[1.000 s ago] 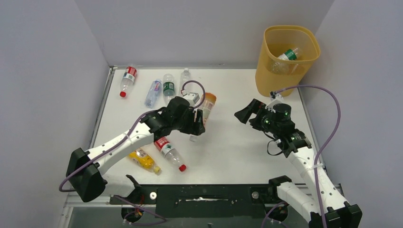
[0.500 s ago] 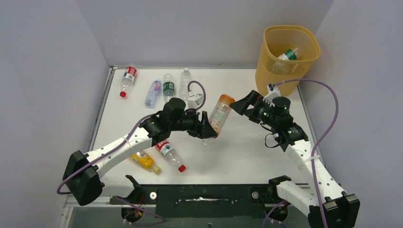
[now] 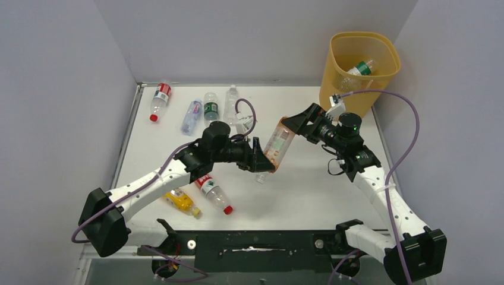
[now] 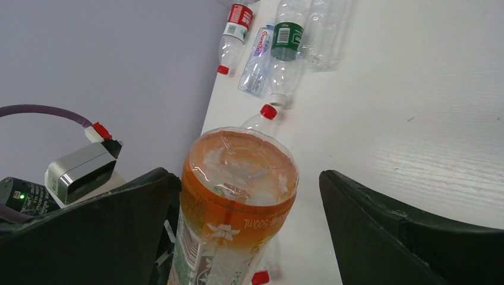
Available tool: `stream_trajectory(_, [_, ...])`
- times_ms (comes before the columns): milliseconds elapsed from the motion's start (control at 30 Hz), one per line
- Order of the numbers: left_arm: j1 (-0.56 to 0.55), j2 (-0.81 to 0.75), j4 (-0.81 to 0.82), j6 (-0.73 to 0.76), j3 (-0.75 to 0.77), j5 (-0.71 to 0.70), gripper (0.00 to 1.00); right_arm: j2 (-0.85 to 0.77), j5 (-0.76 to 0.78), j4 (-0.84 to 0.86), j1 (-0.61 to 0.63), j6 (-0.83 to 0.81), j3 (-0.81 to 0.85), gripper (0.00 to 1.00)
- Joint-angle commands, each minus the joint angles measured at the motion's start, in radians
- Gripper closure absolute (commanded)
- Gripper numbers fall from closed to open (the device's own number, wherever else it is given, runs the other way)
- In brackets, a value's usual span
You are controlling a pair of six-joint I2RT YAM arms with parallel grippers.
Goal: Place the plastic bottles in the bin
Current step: Place the plastic bottle in the trash bin.
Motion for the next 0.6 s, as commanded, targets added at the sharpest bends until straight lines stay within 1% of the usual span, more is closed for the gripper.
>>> stream_trajectory(0, [-0.01,-0.015,0.123,0.016,0.02,0.09,0.51,0.013,-0.009,0.085,0.01,0.018,0.038,0.01])
stream_trajectory(133, [-0.01,-0.015,0.131,0.014,0.02,0.089,0.51,0.024,-0.014,0.083,0.017,0.017,0.046,0.03])
stream_trajectory(200, [-0.01,-0.015,0.131,0.014,0.021,0.089,0.51,0.025,-0.012,0.082,0.023,0.017,0.048,0.07])
stream_trajectory(567, [-0.01,-0.023,0.085,0.038,0.019,0.048,0.51,0.022,0.009,0.048,0.046,0.001,0.066,0.45])
